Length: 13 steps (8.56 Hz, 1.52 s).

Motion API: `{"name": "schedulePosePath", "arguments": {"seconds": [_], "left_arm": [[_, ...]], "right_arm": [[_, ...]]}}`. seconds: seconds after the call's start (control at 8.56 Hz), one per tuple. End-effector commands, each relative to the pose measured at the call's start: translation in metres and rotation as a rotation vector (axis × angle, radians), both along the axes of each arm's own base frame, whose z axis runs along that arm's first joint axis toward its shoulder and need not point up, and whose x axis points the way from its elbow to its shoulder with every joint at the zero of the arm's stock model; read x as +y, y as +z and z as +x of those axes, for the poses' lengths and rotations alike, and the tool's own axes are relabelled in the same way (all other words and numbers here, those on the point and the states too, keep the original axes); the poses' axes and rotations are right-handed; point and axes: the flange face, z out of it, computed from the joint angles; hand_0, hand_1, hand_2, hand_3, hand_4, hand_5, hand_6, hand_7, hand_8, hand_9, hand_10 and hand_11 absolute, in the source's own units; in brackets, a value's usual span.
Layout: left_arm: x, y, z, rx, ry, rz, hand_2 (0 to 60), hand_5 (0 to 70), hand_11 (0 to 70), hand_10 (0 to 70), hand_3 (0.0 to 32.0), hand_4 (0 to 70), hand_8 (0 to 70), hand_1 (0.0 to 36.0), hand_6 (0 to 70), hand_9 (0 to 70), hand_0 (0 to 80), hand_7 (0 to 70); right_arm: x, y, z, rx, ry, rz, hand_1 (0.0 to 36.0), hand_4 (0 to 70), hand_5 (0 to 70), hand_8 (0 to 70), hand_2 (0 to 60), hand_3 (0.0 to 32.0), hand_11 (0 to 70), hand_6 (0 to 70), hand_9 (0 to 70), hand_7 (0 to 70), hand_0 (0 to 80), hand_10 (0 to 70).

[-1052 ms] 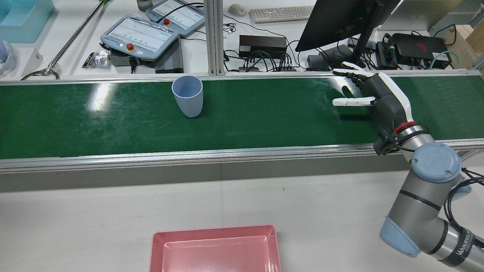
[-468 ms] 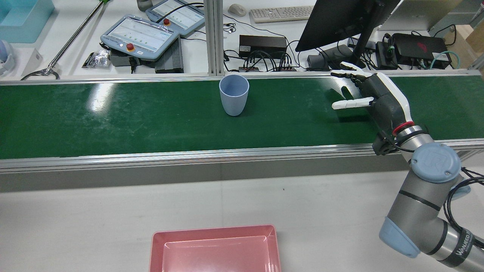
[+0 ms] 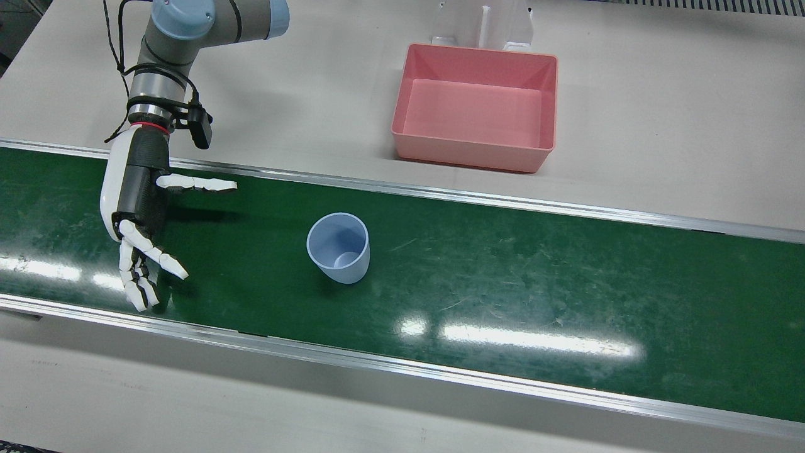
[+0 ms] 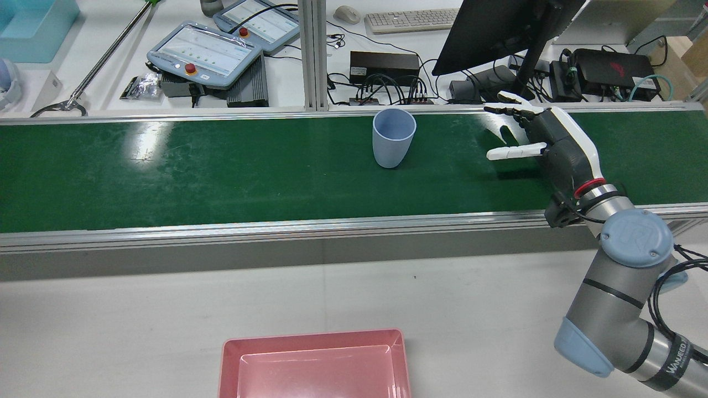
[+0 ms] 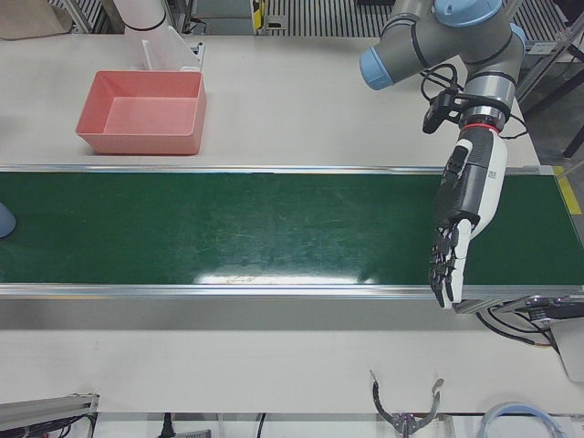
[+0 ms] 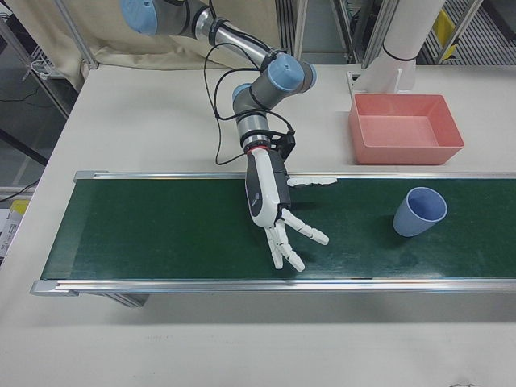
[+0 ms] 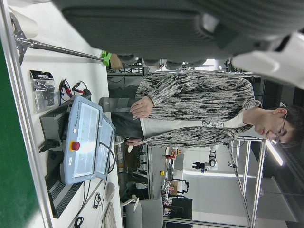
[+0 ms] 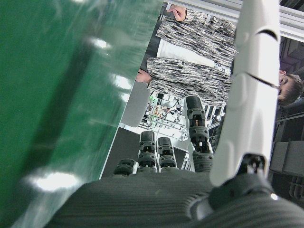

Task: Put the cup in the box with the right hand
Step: 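Close the right hand around the light blue cup on the belt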

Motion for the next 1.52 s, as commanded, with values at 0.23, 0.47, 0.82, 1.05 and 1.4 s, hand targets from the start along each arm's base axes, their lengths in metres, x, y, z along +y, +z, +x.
{"name": "schedulePosePath", "arguments": {"seconds": [0.23, 0.47, 0.82, 1.05, 1.4], "left_arm": [[0.0, 0.0, 0.0, 0.0, 0.0, 0.001, 0.0, 0.0, 0.0, 0.0, 0.0, 0.0, 0.0, 0.0, 0.0, 0.0, 0.0, 0.0], [0.0, 0.0, 0.0, 0.0, 0.0, 0.001, 0.0, 0.0, 0.0, 0.0, 0.0, 0.0, 0.0, 0.0, 0.0, 0.0, 0.0, 0.0], [0.0, 0.0, 0.0, 0.0, 0.0, 0.001, 0.0, 0.0, 0.0, 0.0, 0.0, 0.0, 0.0, 0.0, 0.0, 0.0, 0.0, 0.0], [0.0, 0.0, 0.0, 0.0, 0.0, 0.001, 0.0, 0.0, 0.0, 0.0, 0.0, 0.0, 0.0, 0.0, 0.0, 0.0, 0.0, 0.0], [0.0, 0.0, 0.0, 0.0, 0.0, -0.001, 0.0, 0.0, 0.0, 0.0, 0.0, 0.0, 0.0, 0.0, 0.0, 0.0, 0.0, 0.0]], "right_arm": [[0.0, 0.0, -0.001, 0.017, 0.002, 0.003, 17.2, 22.4, 7.3, 10.7, 0.0, 0.0, 6.3, 6.1, 19.0, 19.2, 58.6, 2.9], [0.0, 0.001, -0.001, 0.024, 0.001, 0.003, 19.2, 20.6, 7.3, 10.9, 6.1, 0.0, 6.5, 6.2, 19.5, 19.8, 57.5, 3.1], [-0.001, -0.002, 0.001, 0.043, 0.013, 0.005, 18.5, 22.7, 7.4, 11.5, 3.1, 0.0, 7.1, 6.5, 20.3, 20.8, 58.3, 3.4], [-0.006, 0.004, 0.025, 0.074, 0.054, -0.02, 21.7, 22.4, 7.9, 14.1, 14.2, 0.0, 9.5, 7.8, 24.6, 26.1, 56.6, 5.1], [-0.006, -0.002, 0.053, 0.076, 0.095, -0.028, 36.0, 70.0, 16.2, 60.3, 60.0, 0.0, 54.9, 36.0, 70.0, 70.0, 57.3, 38.1]]}}
